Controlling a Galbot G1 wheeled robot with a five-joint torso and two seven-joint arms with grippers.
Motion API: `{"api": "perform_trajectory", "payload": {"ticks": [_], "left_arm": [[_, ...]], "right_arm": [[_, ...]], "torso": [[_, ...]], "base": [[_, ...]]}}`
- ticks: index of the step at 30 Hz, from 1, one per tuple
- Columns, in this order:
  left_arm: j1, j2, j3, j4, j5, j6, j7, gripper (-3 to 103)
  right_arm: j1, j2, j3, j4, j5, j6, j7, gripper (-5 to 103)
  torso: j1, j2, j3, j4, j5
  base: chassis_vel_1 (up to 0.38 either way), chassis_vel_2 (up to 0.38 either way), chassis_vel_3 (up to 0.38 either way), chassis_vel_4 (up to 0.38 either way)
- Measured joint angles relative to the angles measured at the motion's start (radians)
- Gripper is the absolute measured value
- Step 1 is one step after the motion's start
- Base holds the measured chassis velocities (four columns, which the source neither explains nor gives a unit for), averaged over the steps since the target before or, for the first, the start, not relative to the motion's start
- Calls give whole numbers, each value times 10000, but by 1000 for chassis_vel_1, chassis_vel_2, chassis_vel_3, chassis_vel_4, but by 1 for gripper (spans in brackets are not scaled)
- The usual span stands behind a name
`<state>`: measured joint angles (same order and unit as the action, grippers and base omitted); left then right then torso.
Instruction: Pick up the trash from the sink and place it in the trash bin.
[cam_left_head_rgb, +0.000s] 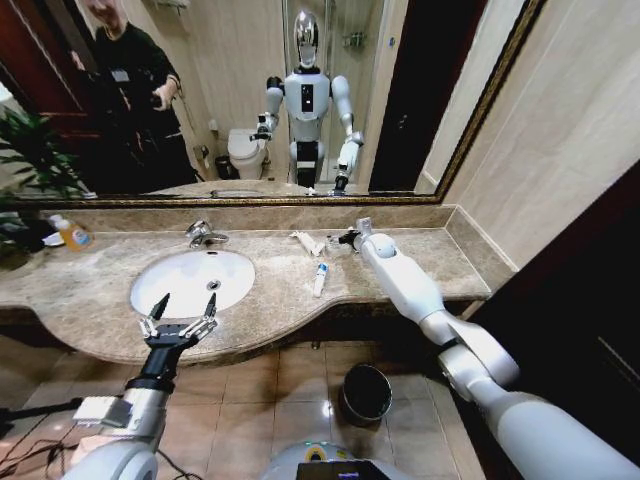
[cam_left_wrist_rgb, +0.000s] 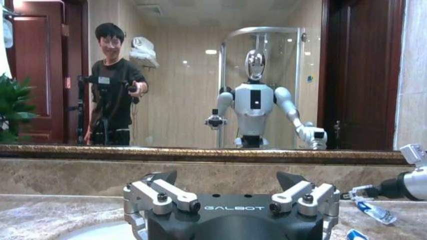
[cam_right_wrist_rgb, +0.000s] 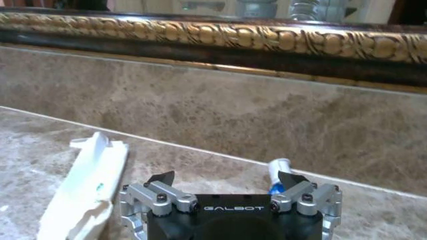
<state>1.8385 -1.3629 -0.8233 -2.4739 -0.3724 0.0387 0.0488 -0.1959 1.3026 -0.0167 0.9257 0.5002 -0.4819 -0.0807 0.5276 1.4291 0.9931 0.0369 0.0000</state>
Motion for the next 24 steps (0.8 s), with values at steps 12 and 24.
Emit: {"api": "perform_trajectory", "payload": {"ticks": [12, 24], "left_arm": [[0, 1, 0, 0, 0, 0, 0, 100], [0, 0, 0, 0, 0, 0, 0, 100]], "right_arm": [[130, 20, 330, -772, -335, 281, -208, 100], [388, 299, 657, -1860, -804, 701, -541, 93]], "torso": [[0, 0, 0, -1, 0], [0, 0, 0, -1, 0]], "base": [[0, 0, 0, 0], [0, 0, 0, 0]]}}
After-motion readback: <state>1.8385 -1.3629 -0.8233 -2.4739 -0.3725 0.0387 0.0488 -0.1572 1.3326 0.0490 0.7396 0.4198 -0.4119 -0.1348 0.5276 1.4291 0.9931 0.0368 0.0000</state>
